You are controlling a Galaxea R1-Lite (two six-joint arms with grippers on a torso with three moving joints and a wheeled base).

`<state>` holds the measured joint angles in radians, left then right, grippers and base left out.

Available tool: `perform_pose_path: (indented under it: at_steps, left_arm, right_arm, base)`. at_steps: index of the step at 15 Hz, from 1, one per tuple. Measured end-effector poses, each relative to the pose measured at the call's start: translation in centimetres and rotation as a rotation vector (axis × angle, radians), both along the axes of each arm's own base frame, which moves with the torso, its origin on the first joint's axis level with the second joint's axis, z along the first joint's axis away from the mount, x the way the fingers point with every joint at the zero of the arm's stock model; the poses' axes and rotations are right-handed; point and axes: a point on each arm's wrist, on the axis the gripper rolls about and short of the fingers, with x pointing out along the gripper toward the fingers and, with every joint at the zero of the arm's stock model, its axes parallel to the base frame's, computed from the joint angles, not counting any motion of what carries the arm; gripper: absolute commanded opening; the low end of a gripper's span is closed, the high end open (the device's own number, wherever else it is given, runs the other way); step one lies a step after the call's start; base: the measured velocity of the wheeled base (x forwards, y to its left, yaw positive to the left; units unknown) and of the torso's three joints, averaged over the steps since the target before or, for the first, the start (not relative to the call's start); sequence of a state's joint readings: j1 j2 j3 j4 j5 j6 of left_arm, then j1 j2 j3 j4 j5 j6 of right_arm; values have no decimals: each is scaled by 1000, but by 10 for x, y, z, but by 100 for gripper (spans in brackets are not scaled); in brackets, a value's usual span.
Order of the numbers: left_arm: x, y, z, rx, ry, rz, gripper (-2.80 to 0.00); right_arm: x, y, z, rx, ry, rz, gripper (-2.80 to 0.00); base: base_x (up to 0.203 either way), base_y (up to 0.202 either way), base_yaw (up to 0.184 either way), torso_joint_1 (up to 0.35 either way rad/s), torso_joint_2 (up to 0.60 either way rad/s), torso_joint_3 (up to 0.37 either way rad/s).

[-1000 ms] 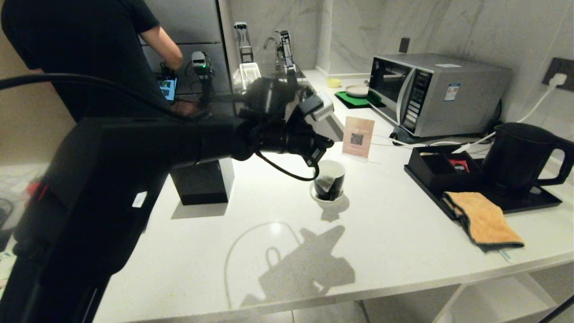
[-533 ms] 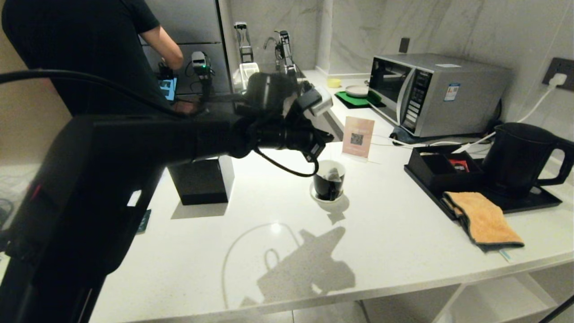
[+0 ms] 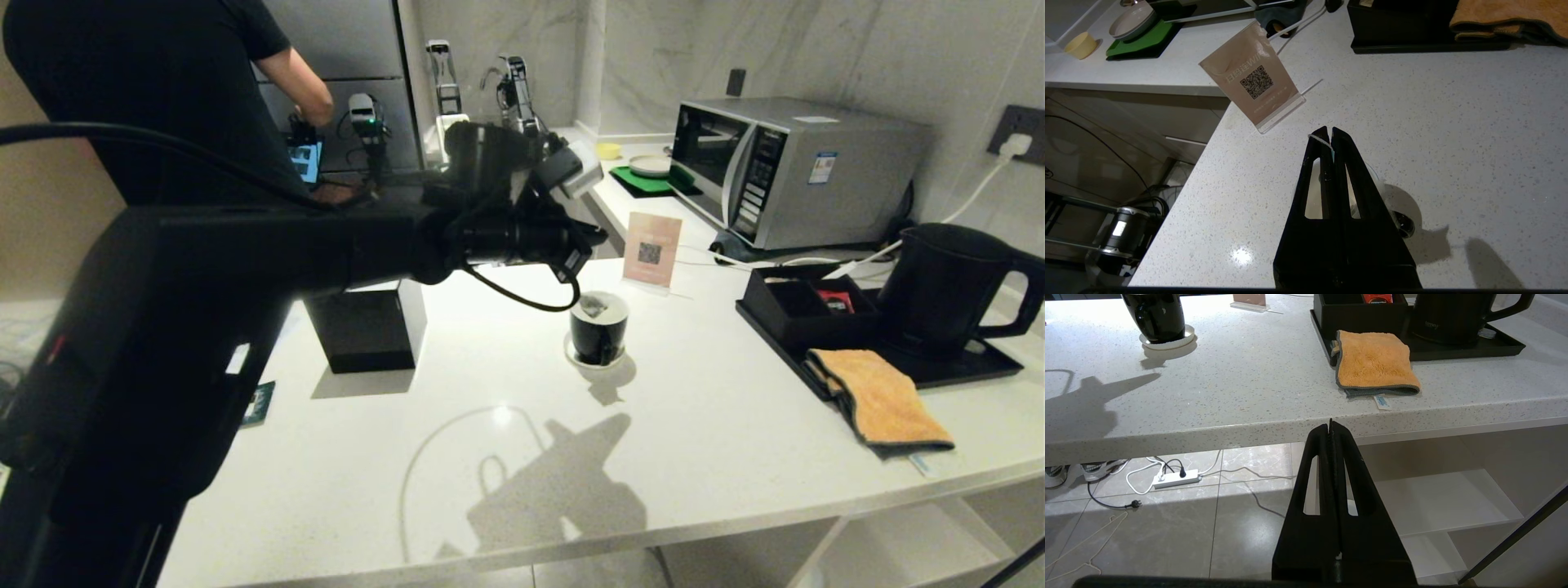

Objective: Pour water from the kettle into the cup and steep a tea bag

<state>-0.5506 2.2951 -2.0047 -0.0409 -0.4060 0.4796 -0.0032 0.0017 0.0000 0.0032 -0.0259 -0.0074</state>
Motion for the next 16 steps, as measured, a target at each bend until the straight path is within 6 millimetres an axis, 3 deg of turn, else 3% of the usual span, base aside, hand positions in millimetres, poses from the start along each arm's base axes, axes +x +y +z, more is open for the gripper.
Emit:
perform_pose_path:
  at_steps: [6,16]
  left_arm:
    - [9,-6,-9,-36,-55,-9,-280]
    - [20,-18,-42,-23,-32,-17,-280]
  right_arm:
    - [0,0,0,0,0,0,-280]
    - [0,0,0,0,0,0,-280]
  base:
    - [0,0,0,0,0,0]
    - [0,0,0,0,0,0]
